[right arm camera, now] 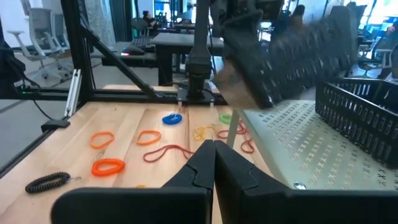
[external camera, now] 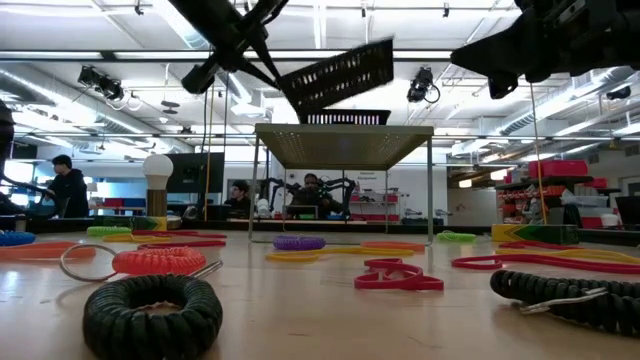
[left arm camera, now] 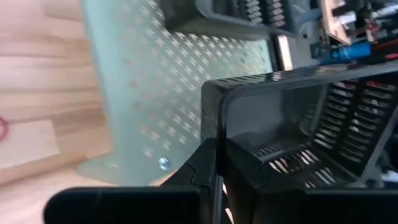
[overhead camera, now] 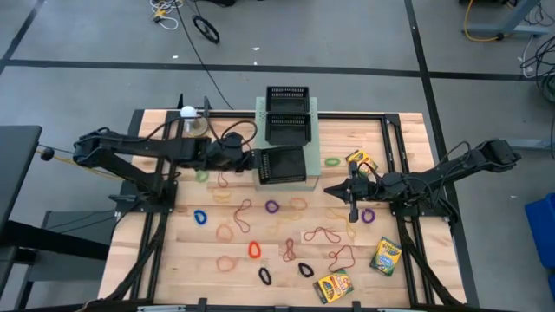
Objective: Pick & Place Office Desk Supplies
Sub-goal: Put the black bin on the shelf aligned with the other black bin
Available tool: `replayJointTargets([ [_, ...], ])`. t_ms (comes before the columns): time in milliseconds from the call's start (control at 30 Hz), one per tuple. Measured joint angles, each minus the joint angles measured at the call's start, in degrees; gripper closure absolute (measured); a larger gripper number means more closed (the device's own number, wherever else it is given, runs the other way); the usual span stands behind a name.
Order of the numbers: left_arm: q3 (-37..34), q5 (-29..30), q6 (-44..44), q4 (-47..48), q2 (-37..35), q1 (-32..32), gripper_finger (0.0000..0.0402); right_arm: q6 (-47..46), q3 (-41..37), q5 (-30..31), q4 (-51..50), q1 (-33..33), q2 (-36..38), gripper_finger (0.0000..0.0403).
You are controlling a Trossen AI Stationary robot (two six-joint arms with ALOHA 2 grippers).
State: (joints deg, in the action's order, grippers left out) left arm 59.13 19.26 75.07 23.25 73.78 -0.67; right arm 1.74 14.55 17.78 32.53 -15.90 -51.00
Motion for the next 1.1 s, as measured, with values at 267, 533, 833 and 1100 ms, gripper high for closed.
replayJointTargets([
  [267, 0.0, -1.0, -0.67, 1.41, 0.02, -1.82, 0.0373, 0.0, 0.0, 0.0, 0.33, 0.0, 0.0, 0.0394],
  [533, 0.0, -0.4, -1.03, 1.48, 0.01, -1.96, 0.0369, 0.0, 0.0, 0.0, 0.31, 0.0, 0.0, 0.0394],
  [833, 0.0, 0.67, -1.15, 0.11, 0.0, -2.0, 0.0367, 0.0, 0.0, 0.0, 0.31, 0.0, 0.0, 0.0394],
  [1100, -0.02, 1.31, -2.1, -1.42, 0.0, -2.0, 0.0338, 0.0, 0.0, 0.0, 0.31, 0.0, 0.0, 0.0394],
])
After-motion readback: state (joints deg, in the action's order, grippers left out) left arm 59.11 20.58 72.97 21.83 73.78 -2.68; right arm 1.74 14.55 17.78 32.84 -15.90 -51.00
